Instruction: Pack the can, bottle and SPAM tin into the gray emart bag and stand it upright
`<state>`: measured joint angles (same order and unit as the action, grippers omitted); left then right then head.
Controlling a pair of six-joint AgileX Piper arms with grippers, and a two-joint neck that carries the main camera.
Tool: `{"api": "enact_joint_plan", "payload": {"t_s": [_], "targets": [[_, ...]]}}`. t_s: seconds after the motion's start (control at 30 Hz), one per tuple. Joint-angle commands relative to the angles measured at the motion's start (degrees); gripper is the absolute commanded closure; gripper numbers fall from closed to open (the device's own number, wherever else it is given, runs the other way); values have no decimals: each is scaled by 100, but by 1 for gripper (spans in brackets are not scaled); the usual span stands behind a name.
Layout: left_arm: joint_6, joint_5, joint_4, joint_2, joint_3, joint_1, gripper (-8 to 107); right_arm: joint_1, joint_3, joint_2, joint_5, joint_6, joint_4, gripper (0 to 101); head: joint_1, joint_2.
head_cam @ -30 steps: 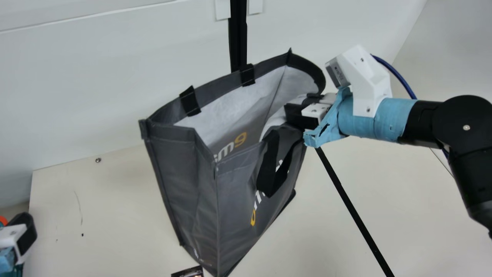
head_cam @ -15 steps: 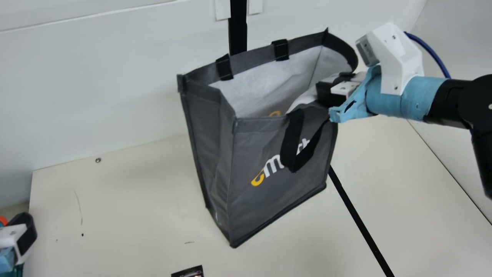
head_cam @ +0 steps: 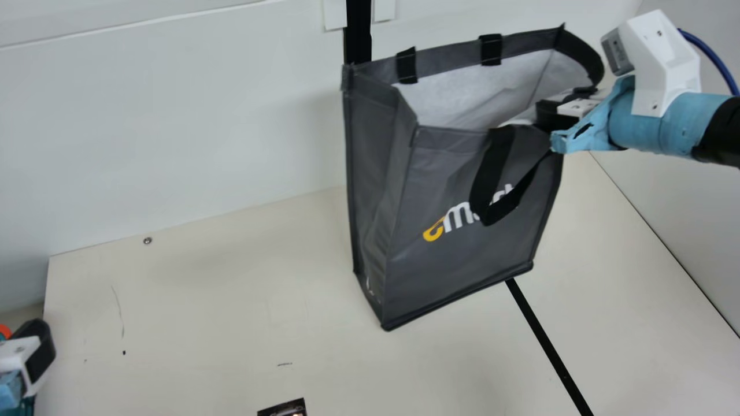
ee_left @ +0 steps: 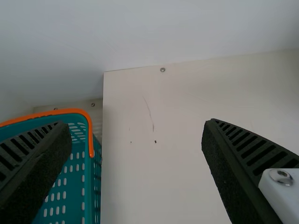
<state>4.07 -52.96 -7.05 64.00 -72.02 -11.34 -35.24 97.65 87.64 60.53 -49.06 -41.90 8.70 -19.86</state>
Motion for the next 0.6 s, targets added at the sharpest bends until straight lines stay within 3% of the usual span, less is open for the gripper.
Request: {"api": "enact_joint_plan", "payload": {"t_s": [0.0,0.57], "targets": [[0,0,0,0,0,0,9,-154,137,89,11,-17,23,101,130,-14],[0,0,0,0,0,0,9,-1085,1165,874,144,-84,387,101,130,-14]]}}
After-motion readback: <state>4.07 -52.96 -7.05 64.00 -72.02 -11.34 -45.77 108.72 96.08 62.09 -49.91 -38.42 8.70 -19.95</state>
